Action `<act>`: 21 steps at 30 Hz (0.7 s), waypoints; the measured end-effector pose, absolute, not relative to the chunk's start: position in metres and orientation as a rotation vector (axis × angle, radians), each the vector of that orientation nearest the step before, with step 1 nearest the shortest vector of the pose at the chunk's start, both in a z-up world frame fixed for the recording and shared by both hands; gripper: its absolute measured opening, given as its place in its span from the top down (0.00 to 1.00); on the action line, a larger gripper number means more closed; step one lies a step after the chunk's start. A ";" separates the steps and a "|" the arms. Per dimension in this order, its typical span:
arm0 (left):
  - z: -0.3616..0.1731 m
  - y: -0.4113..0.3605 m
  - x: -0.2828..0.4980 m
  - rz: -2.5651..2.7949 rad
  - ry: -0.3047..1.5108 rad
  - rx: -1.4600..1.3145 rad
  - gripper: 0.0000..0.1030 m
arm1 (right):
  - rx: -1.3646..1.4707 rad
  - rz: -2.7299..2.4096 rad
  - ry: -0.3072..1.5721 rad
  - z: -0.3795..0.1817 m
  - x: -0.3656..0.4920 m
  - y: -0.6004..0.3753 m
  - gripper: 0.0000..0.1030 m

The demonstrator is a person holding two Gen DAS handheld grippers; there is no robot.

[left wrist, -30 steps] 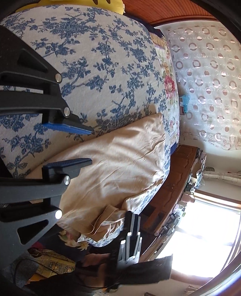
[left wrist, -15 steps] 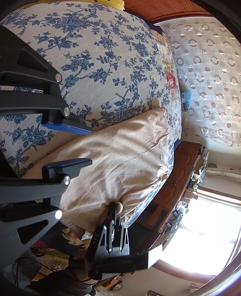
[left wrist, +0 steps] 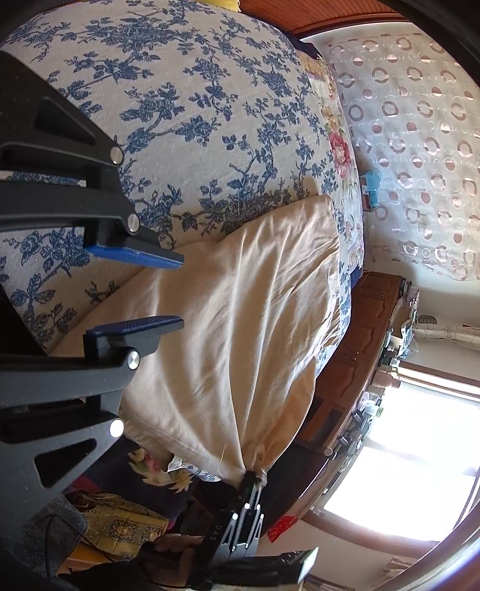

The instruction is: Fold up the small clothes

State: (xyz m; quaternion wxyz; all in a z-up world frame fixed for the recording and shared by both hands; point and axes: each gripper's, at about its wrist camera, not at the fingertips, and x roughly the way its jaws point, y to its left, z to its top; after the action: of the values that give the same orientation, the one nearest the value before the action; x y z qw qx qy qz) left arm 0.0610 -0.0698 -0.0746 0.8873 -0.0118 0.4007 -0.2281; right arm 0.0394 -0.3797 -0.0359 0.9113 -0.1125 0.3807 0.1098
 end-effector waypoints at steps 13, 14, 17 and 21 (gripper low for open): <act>-0.086 -0.077 0.054 -0.510 0.892 -0.023 0.77 | -0.153 0.263 0.777 -0.046 0.053 -0.378 0.65; -0.089 -0.077 0.053 -0.508 0.902 -0.022 0.77 | -0.152 0.267 0.777 -0.047 0.053 -0.376 0.64; -0.094 -0.078 0.048 -0.516 0.926 -0.019 0.75 | -0.163 0.277 0.771 -0.050 0.055 -0.368 0.63; -0.100 -0.081 0.043 -0.524 0.945 -0.013 0.72 | -0.179 0.279 0.789 -0.058 0.060 -0.365 0.56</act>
State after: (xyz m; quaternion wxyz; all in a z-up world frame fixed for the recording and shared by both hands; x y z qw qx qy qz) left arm 0.0426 -0.0807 -0.0997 0.8574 -0.0064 0.4500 -0.2496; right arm 0.0603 -0.3655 -0.0579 0.9097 -0.0870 0.3828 0.1355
